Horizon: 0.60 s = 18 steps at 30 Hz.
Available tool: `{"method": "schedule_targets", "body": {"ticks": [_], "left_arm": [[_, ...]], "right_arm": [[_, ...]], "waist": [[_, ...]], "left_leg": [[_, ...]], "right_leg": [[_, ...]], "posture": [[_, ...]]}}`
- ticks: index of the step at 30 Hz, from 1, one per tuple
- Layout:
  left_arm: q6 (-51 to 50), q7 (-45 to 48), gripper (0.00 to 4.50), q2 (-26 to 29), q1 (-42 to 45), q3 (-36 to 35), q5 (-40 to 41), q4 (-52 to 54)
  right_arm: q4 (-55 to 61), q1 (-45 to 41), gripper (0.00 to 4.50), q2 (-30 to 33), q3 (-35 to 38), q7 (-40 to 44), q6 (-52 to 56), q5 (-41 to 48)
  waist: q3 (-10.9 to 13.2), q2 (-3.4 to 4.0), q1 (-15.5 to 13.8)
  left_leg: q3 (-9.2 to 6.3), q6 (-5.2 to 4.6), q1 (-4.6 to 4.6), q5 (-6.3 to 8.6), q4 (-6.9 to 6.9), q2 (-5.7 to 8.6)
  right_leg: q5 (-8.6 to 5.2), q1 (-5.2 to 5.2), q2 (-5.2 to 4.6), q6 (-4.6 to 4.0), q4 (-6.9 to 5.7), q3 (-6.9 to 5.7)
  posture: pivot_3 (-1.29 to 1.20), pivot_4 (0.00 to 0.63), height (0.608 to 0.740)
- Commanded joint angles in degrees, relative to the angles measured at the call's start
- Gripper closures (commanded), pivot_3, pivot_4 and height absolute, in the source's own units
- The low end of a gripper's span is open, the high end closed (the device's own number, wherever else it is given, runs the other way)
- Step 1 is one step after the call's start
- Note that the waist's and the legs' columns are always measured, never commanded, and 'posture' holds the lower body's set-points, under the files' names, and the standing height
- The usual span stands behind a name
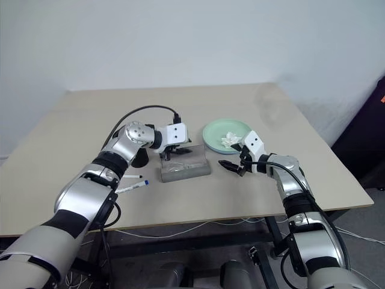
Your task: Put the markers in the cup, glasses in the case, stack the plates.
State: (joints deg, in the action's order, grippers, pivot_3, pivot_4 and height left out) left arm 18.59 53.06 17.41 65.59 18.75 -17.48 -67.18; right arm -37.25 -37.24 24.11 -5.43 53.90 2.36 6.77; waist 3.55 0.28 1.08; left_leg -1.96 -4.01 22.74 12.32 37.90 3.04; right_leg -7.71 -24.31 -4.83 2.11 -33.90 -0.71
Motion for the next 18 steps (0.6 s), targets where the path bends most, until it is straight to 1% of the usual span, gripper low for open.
{"method": "schedule_targets", "body": {"ticks": [1, 3, 4, 5, 8, 12, 15, 18], "left_arm": [[-0.6, -4.5, 3.25, 0.0, 2.5, -0.9, -0.6, -1.0], [-2.0, -7.7, 3.78, -0.3, 3.1, -0.2, -1.6, -2.3], [-2.7, -9.4, 4.18, -0.4, 3.3, 0.1, -2.3, -3.0], [-3.6, -11.1, 4.46, -0.4, 3.5, 0.8, -3.4, -3.8], [-4.4, -12.9, 4.46, -0.6, 3.7, 1.4, -4.9, -5.0], [-4.7, -16.1, 4.46, -0.1, 2.8, 4.3, -9.1, -6.7], [-4.0, -14.0, 4.46, 0.0, 1.9, 5.5, -10.3, -7.2], [-3.5, -11.4, 4.46, -0.1, 1.4, 5.0, -9.5, -7.2]], "right_arm": [[2.3, 0.1, 0.22, 0.1, 1.1, -0.3, -0.2, 0.5], [2.6, 0.2, 0.22, 0.0, 1.1, -0.4, -0.1, 0.5], [2.7, 0.3, 0.22, 0.0, 1.1, -0.5, -0.1, 0.6], [2.9, 0.4, 0.22, -0.1, 1.2, -0.5, 0.0, 0.6], [3.2, 0.6, 0.22, -0.1, 1.3, -0.5, 0.1, 0.7], [8.2, 2.0, 0.22, 0.4, 2.1, 2.2, 2.1, 3.4], [11.1, 2.9, 0.22, 0.8, 2.2, 3.2, 3.5, 4.5], [12.5, 3.4, 0.22, 1.0, 2.4, 3.1, 4.4, 4.6]], "waist": [[0.0, 0.00, 0.0], [0.0, 0.00, 0.1], [0.0, 0.00, 0.1], [0.0, 0.00, 0.1], [0.0, 0.00, 0.0], [0.0, 0.00, 0.0], [0.0, -0.01, 0.0], [0.0, -0.02, 0.0]], "left_leg": [[0.00, 0.00, -0.01, 0.00, 0.00, 0.00], [0.00, -0.01, -0.02, 0.00, 0.00, 0.00], [0.00, -0.02, -0.02, -0.01, 0.00, 0.00], [0.01, -0.03, -0.02, -0.02, 0.00, 0.00], [0.00, -0.11, -0.02, -0.06, 0.02, 0.01], [0.00, -0.05, -0.02, -0.03, 0.01, 0.01], [0.00, 0.00, 0.00, 0.00, 0.01, 0.01], [0.00, 0.01, 0.00, 0.00, 0.02, 0.01]], "right_leg": [[0.00, 0.00, 0.00, 0.00, 0.00, 0.00], [0.00, 0.00, 0.01, 0.01, -0.01, 0.00], [0.00, 0.00, 0.01, 0.01, -0.02, 0.00], [0.01, 0.00, 0.01, 0.01, -0.04, 0.00], [0.01, 0.00, 0.02, 0.01, -0.06, 0.00], [0.01, 0.00, 0.01, 0.02, -0.05, 0.00], [0.01, 0.00, 0.01, 0.02, -0.04, 0.00], [0.01, 0.00, 0.00, 0.02, -0.04, -0.01]], "posture": [[0.00, 0.000, 0.740], [0.00, 0.000, 0.740], [0.00, 0.000, 0.740], [0.00, 0.000, 0.740], [0.00, 0.000, 0.740], [0.00, 0.000, 0.740], [0.00, 0.000, 0.740], [0.00, 0.000, 0.740]]}}
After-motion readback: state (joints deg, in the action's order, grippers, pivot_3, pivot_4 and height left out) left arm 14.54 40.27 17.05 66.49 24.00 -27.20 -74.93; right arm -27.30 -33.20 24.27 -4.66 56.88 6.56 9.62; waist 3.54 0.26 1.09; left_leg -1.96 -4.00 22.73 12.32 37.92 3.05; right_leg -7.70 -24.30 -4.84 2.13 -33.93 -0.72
